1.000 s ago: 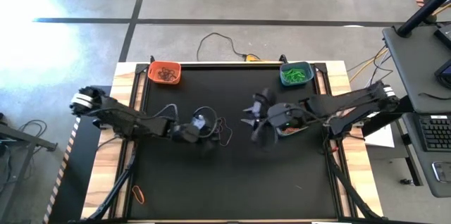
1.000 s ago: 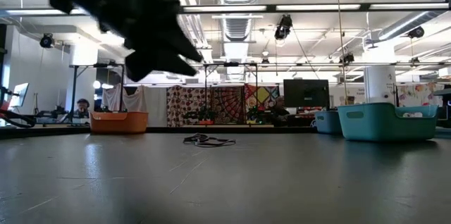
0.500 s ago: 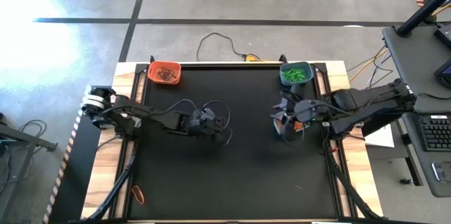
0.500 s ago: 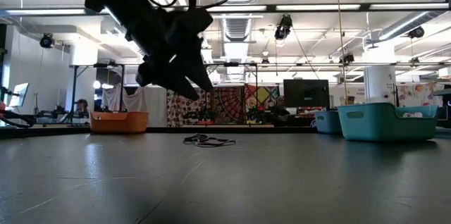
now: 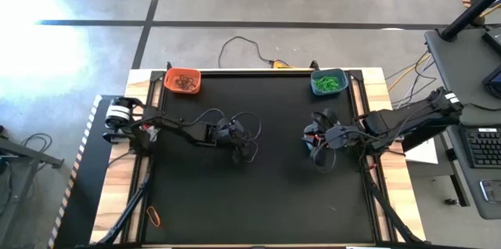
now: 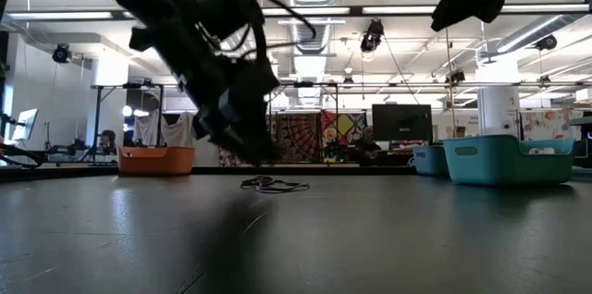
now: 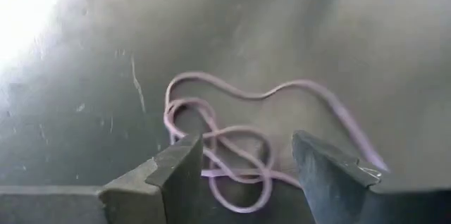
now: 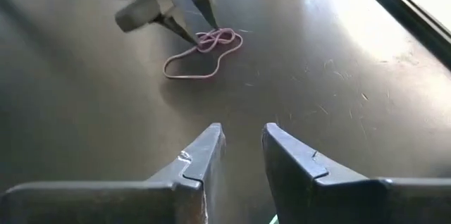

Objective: Sort rubber bands into baskets
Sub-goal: Put the purple rubber band into the orange bin

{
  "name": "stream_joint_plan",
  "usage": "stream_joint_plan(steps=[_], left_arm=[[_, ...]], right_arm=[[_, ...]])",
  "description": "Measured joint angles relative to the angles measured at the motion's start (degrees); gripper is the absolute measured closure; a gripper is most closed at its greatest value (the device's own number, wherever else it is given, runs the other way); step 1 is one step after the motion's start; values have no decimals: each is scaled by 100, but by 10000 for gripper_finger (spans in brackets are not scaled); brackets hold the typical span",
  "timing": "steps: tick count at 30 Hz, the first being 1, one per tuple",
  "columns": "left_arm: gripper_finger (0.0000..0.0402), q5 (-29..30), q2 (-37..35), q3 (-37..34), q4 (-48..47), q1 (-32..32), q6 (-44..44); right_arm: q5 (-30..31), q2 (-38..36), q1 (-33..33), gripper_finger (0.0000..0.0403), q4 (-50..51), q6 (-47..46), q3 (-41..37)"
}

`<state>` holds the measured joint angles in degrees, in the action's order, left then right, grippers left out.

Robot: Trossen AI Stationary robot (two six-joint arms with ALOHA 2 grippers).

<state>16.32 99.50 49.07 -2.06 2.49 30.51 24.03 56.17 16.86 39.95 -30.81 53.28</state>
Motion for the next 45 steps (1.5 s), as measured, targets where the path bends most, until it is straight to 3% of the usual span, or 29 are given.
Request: stream_joint_plan(steps=[6, 16, 26, 30, 36, 45], left_arm=[[215, -409, 119, 6, -90, 23, 24], [255, -651, 149, -1, -300, 78, -269], [393, -874, -15, 6, -766, 106, 305], [394, -952, -316, 266, -1302, 111, 434], [401, -992, -841, 958, -2626, -65, -222], [401, -986, -1169, 1737, -3631, -1318, -716]], right_arm=[[91, 48, 0, 321, -2, -69, 85], [1170, 59, 0, 329, 6, 304, 81], [1364, 56, -39, 329, 6, 488, 76], [1363, 56, -39, 334, 10, 488, 76], [1363, 54, -39, 331, 4, 477, 74], [1364, 52, -39, 333, 0, 468, 74]])
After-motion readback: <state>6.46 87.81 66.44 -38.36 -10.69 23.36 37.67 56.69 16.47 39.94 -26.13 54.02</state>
